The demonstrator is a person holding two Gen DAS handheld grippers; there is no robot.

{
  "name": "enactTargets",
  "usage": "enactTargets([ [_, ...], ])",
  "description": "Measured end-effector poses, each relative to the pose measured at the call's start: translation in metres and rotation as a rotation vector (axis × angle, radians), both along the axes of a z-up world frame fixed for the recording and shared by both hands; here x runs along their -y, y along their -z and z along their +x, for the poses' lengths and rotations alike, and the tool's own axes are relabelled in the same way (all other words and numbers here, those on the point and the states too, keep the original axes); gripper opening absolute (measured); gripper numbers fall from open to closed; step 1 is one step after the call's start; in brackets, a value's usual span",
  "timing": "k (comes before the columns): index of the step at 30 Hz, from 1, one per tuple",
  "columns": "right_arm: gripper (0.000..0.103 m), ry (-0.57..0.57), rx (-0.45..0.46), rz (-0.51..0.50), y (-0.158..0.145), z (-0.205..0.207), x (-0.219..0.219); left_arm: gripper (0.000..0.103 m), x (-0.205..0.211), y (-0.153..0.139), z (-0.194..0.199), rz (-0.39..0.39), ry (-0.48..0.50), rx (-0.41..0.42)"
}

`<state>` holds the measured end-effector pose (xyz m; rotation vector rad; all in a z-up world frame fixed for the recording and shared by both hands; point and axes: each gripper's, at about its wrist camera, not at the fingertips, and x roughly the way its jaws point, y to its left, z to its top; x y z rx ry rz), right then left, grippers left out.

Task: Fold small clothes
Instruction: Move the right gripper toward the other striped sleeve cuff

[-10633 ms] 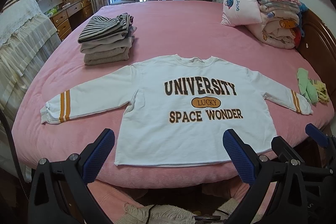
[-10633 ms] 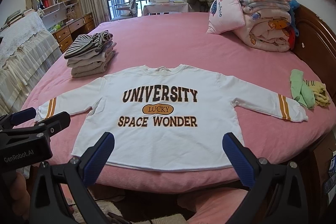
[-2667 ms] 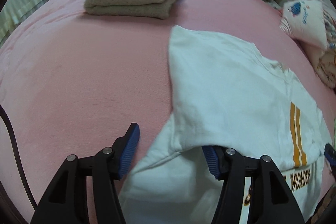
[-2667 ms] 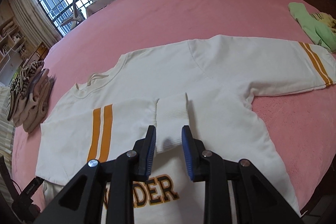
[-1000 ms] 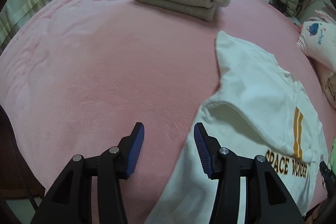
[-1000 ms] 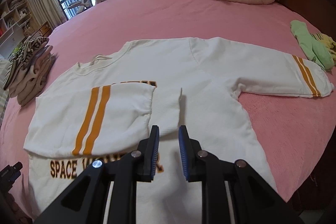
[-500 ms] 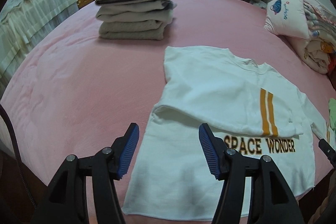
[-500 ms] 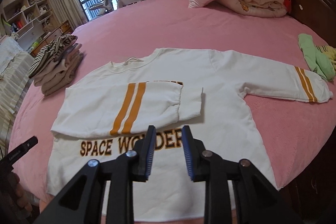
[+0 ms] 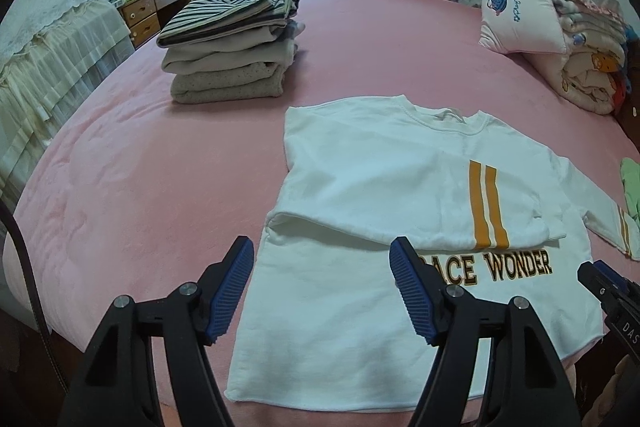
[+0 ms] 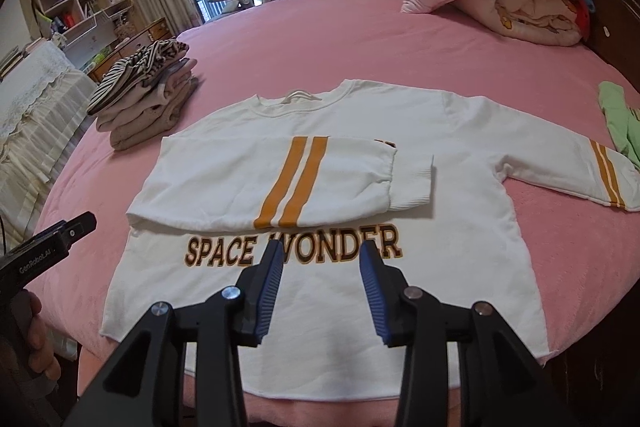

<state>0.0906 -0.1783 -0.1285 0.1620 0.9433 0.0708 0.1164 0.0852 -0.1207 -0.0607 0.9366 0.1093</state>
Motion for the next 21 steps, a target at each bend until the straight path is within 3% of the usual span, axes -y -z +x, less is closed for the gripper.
enactTargets([
  [7,0.057,-0.007,0.005,0.015,-0.001,-0.001,0.005,0.071,0.022,-0.004,0.003,-0.002,0.045,-0.011],
  [21,0.058,0.068,0.028,0.059,-0.001,-0.008,0.047,0.072,0.101,-0.014,0.011,0.039,0.218,-0.017],
])
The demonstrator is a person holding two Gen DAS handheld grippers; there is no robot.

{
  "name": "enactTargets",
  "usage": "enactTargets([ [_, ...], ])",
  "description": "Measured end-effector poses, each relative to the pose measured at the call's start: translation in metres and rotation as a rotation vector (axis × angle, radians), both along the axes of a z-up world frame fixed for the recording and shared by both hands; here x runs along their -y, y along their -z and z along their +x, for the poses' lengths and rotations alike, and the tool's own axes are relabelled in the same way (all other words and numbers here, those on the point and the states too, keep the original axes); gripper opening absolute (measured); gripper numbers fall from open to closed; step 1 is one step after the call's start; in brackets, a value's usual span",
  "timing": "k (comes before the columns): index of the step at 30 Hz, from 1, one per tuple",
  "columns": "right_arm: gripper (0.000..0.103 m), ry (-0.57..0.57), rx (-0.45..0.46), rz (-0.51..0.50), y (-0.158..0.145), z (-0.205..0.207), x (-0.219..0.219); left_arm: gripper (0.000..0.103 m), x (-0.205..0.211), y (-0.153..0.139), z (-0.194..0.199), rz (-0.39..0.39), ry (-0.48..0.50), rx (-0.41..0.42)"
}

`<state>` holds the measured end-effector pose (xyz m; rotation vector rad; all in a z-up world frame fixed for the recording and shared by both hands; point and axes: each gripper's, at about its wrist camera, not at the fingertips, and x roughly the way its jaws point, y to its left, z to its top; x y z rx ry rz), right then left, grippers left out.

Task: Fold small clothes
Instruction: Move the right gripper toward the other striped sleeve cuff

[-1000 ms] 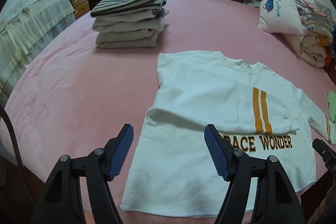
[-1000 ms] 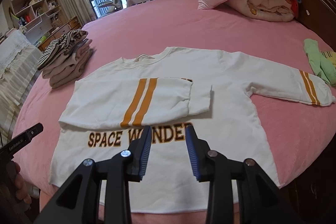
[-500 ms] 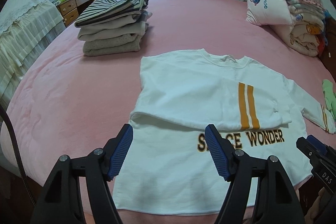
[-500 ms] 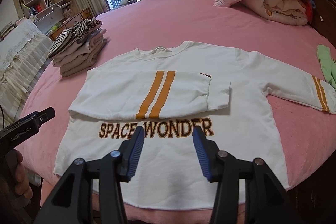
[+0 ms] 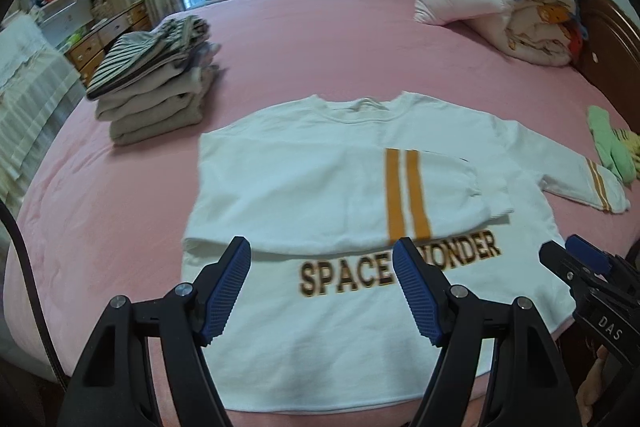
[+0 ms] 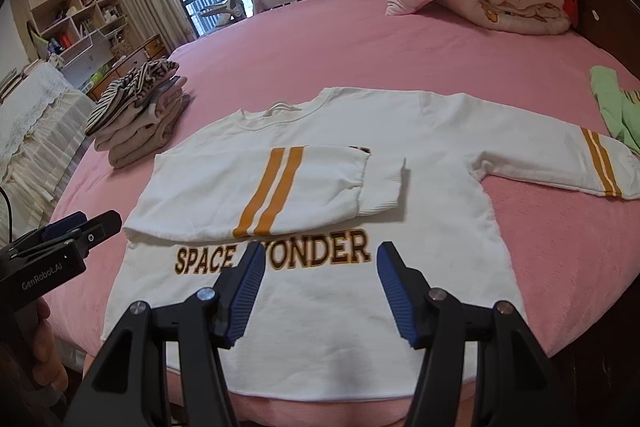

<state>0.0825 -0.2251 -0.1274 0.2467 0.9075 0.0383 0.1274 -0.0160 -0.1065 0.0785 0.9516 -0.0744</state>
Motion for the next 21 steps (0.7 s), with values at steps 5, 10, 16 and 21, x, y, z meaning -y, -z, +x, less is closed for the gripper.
enactTargets([
  [5,0.058,0.084,0.017,0.016,-0.002,-0.003,0.034,0.072,0.042,-0.004,0.005,-0.008,0.093,-0.008],
  [10,0.058,0.193,0.022,0.018,-0.001,-0.002,0.079,0.072,0.086,-0.008,0.012,-0.011,0.18,0.0],
  [16,0.058,0.333,0.034,-0.041,-0.006,0.0,0.142,0.073,0.135,-0.01,0.024,-0.024,0.263,0.017],
  [21,0.058,0.447,0.021,-0.095,-0.005,0.0,0.198,0.073,0.17,-0.001,0.034,-0.029,0.297,0.01],
])
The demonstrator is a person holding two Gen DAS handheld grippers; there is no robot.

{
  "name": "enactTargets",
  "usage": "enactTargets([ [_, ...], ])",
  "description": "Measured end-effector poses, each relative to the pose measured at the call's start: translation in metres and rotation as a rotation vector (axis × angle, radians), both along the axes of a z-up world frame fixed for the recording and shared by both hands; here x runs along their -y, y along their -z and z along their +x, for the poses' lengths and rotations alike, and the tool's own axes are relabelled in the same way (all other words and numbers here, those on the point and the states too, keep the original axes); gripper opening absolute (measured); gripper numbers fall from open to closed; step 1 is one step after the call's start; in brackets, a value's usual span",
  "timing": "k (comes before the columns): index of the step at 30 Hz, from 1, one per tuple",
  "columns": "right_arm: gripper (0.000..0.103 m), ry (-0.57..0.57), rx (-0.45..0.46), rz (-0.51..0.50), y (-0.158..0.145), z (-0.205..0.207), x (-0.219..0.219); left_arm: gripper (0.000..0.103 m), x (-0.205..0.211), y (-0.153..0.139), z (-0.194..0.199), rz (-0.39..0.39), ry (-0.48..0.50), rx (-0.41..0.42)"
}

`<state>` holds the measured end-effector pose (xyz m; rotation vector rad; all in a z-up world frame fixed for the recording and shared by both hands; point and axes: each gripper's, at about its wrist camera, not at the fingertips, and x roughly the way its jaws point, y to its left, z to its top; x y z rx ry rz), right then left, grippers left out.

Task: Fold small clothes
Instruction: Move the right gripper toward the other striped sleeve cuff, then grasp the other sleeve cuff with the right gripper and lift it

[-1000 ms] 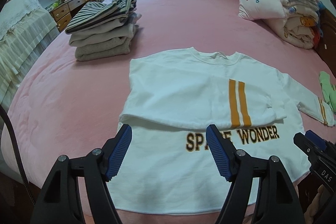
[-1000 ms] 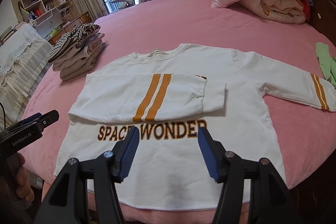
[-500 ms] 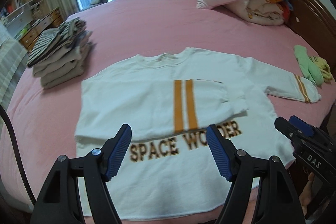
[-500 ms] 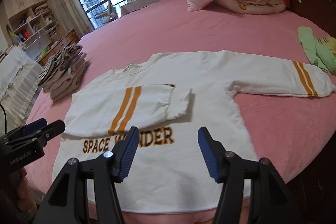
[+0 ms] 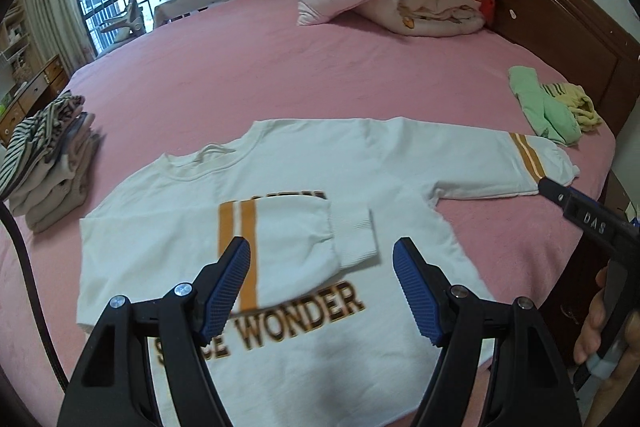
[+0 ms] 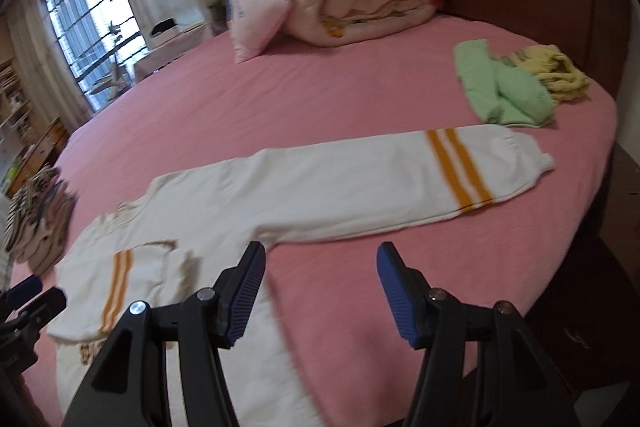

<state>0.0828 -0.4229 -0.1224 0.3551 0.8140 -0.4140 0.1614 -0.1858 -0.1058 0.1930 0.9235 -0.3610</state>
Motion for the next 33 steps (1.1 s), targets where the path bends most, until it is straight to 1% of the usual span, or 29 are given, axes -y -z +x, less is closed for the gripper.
enactTargets([
  [4,0.058,0.086,-0.016,0.011,0.005,-0.004,0.045,0.073,0.026,0.009,0.008,0.018,0.023,0.001],
  [8,0.058,0.145,-0.017,0.034,0.01,-0.012,0.075,0.073,0.049,0.013,0.016,0.016,0.037,-0.007],
  [13,0.058,0.221,-0.009,0.114,0.026,-0.019,0.114,0.073,0.087,0.015,0.023,0.021,0.069,0.012],
  [19,0.058,0.279,-0.026,0.174,0.046,-0.024,0.148,0.073,0.134,0.014,0.027,0.022,0.105,0.05],
  [25,0.058,0.327,-0.017,0.259,0.066,-0.03,0.184,0.073,0.173,0.025,0.031,0.015,0.118,0.015],
  [30,0.058,0.38,-0.009,0.336,0.08,-0.033,0.211,0.073,0.191,0.03,0.031,0.026,0.122,0.011],
  [33,0.058,0.42,-0.004,0.355,0.086,-0.037,0.22,0.073,0.198,0.032,0.031,0.019,0.123,0.008],
])
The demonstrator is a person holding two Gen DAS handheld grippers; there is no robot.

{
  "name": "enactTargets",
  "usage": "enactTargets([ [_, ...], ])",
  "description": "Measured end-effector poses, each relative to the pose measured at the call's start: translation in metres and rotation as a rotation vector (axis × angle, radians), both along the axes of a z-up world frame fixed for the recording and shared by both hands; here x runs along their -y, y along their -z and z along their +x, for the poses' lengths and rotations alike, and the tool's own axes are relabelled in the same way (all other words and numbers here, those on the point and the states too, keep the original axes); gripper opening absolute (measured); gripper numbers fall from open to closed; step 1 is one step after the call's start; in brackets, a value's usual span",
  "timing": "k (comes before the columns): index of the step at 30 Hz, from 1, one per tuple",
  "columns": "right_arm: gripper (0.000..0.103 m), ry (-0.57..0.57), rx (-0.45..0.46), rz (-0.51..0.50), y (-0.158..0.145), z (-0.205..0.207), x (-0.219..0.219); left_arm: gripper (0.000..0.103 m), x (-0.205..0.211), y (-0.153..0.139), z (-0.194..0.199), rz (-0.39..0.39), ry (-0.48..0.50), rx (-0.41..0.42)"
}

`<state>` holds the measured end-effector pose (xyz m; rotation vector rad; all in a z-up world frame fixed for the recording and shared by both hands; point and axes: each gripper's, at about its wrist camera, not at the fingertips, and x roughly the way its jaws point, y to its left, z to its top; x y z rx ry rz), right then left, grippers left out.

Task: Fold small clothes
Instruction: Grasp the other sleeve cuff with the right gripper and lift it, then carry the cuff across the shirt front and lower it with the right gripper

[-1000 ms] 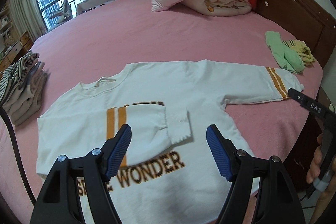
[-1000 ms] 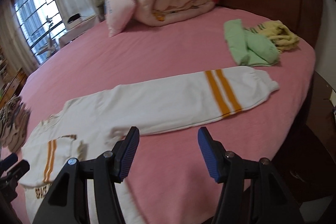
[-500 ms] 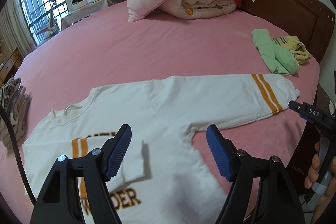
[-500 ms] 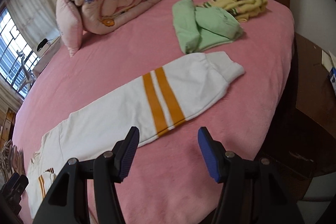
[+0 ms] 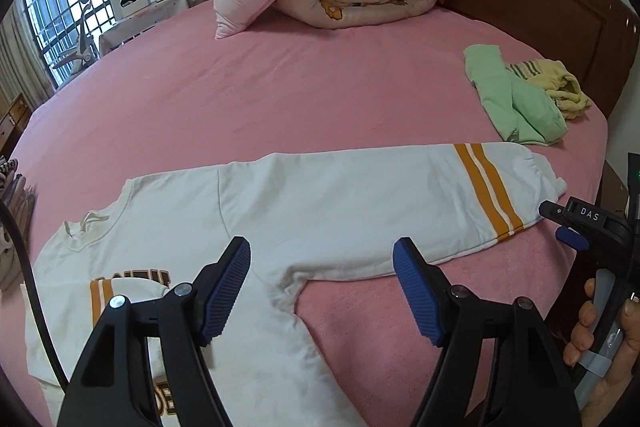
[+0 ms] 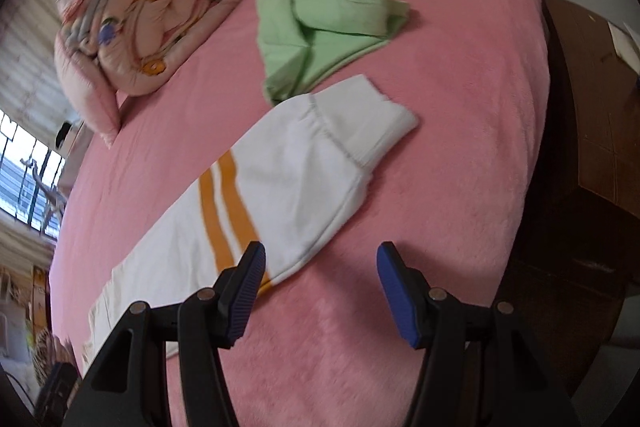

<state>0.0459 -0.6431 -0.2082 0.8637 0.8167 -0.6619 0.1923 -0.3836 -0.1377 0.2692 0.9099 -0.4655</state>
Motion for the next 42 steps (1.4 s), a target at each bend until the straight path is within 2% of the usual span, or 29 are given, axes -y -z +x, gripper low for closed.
enactTargets([
  [3,0.058,0.02,0.01,0.019,0.005,-0.002,0.007,0.073,0.0,0.002,-0.002,0.004,0.006,0.0],
  [9,0.058,0.039,-0.005,-0.011,0.013,0.012,0.016,0.073,-0.007,0.012,-0.005,0.009,-0.004,-0.039],
  [10,0.056,0.032,0.004,-0.021,0.013,0.016,0.017,0.073,-0.009,0.013,-0.006,0.009,-0.008,-0.044],
  [11,0.05,0.025,0.007,-0.031,0.012,0.019,0.018,0.073,-0.012,0.014,-0.006,0.009,-0.013,-0.048],
  [13,0.011,-0.022,0.01,-0.031,0.011,0.029,0.015,0.073,-0.019,0.014,-0.005,0.016,-0.028,-0.052],
  [14,0.008,-0.033,0.019,-0.032,0.009,0.03,0.012,0.073,-0.023,0.014,-0.005,0.015,-0.034,-0.053],
  [18,0.007,-0.092,0.064,-0.11,-0.016,0.034,-0.011,0.073,-0.047,0.008,-0.001,0.005,-0.078,-0.049],
  [23,0.006,-0.193,0.19,-0.149,-0.061,0.035,-0.047,0.073,-0.085,-0.002,0.003,0.015,-0.143,-0.032],
  [28,0.006,-0.31,0.305,-0.171,-0.109,0.045,-0.094,0.073,-0.141,-0.016,0.001,0.012,-0.22,-0.01],
  [35,0.006,-0.54,0.414,-0.219,-0.166,0.075,-0.2,0.073,-0.239,-0.034,-0.01,0.022,-0.346,0.044],
  [42,0.006,-0.783,0.426,-0.297,-0.181,0.102,-0.325,0.074,-0.333,-0.042,-0.024,-0.036,-0.468,0.048],
])
